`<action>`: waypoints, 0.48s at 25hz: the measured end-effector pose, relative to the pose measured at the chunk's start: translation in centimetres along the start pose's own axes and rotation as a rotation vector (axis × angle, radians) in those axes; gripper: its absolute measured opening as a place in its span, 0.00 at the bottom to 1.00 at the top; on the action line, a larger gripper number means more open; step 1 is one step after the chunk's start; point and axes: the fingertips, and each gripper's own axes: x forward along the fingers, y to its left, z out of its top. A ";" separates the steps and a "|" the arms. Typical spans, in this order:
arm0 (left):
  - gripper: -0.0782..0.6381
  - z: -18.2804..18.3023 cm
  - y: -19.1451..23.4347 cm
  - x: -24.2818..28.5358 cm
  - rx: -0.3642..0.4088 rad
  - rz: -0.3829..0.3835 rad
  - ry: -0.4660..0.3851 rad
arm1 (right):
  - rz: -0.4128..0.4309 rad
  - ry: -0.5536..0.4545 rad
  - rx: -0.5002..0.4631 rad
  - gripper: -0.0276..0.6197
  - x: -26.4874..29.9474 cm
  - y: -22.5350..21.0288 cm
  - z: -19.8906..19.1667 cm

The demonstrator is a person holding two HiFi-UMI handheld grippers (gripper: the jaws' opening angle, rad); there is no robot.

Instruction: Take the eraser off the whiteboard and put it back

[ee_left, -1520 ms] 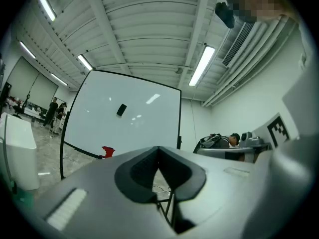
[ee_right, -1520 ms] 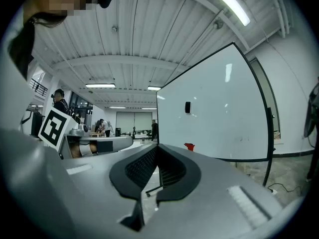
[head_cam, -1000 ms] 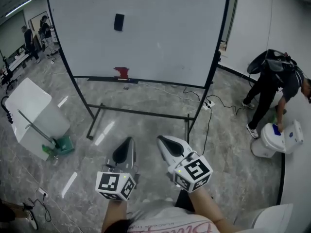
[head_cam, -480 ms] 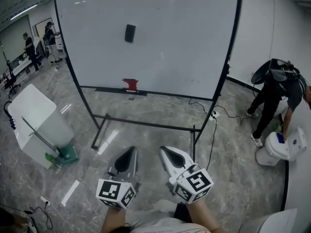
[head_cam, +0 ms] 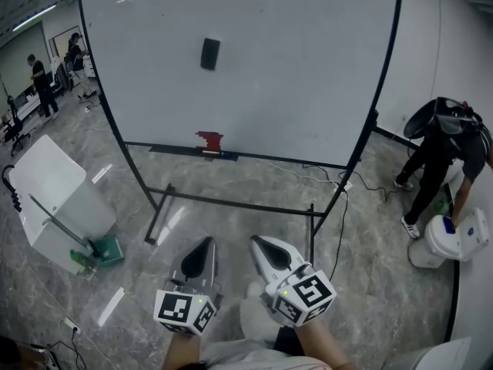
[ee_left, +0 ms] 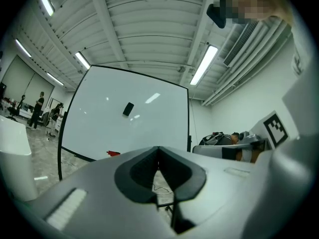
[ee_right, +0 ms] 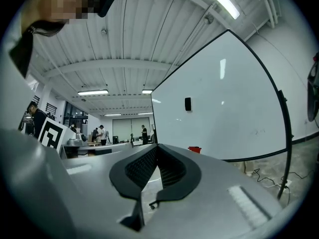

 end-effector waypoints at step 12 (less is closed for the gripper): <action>0.11 4.2 7.9 16.6 0.094 0.028 -0.072 | 0.021 -0.006 -0.006 0.04 11.2 -11.5 3.2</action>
